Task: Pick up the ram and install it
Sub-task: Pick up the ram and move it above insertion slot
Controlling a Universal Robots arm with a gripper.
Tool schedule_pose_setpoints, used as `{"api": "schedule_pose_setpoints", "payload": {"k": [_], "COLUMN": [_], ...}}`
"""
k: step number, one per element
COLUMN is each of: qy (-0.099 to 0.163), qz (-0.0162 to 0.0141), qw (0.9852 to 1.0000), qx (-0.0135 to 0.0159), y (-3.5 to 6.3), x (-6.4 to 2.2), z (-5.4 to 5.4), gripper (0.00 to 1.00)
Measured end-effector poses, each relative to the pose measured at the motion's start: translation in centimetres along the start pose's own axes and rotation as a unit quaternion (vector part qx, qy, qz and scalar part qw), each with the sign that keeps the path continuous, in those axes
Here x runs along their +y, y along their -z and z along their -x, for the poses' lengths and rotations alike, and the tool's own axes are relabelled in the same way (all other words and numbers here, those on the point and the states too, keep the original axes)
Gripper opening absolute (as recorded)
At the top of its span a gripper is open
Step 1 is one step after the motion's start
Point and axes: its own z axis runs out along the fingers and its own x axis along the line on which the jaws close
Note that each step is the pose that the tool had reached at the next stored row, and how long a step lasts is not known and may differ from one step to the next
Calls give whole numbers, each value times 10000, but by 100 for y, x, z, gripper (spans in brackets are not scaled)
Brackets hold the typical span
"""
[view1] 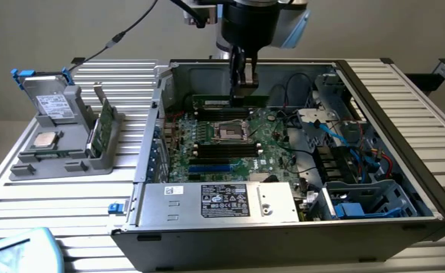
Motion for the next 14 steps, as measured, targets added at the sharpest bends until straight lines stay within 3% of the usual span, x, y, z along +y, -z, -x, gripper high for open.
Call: {"api": "schedule_pose_setpoints", "payload": {"k": [9,12,14], "qy": [-168,-204,-210], "qz": [-9,-13,-19], "qw": [9999,9998,9997], "qx": [25,52,86], "y": [-100,-126,-143], "x": [-84,-101,-106], "z": [6,7,7], "gripper": [15,15,15]}}
